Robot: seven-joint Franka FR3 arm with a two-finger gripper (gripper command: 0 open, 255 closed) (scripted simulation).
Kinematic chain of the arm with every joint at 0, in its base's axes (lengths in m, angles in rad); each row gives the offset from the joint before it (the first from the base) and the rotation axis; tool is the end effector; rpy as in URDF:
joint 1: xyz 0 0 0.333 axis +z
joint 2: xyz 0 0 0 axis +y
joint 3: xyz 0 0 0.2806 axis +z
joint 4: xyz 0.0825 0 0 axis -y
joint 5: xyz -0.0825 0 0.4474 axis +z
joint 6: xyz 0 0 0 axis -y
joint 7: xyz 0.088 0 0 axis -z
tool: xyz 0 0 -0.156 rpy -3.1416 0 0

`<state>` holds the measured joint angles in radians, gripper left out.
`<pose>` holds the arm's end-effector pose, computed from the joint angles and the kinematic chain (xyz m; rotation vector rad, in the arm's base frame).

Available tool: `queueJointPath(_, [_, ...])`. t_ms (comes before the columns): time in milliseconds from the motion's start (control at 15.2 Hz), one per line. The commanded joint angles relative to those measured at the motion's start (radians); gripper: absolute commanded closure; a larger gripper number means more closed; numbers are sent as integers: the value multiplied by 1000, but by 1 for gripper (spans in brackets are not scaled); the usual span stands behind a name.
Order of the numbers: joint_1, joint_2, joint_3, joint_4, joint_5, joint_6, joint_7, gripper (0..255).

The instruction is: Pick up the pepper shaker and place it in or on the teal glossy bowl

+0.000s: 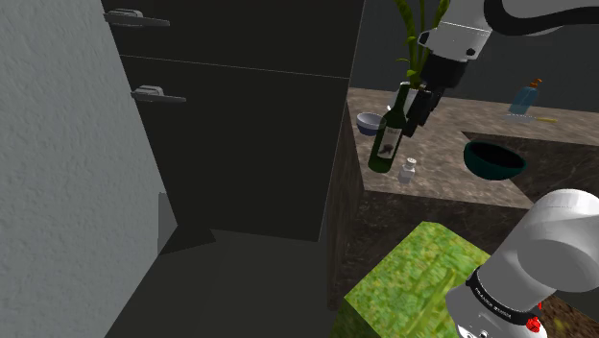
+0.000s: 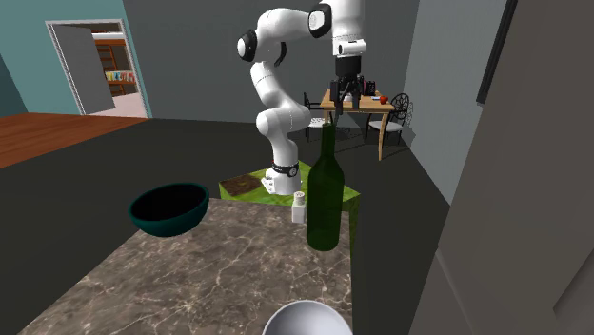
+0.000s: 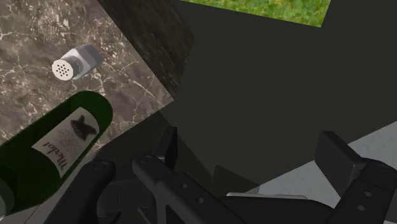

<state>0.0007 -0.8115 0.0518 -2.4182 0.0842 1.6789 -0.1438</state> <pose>0.4016 0.0333 0.5028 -3.0850 -0.2713 -0.1146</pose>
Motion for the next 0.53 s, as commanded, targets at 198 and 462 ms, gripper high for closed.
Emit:
queueJointPath(198, [-30,29,-38,-43,-34,58,-32,0])
queueJointPath(462, [-71,84,-89,-88,-80,140,-72,0])
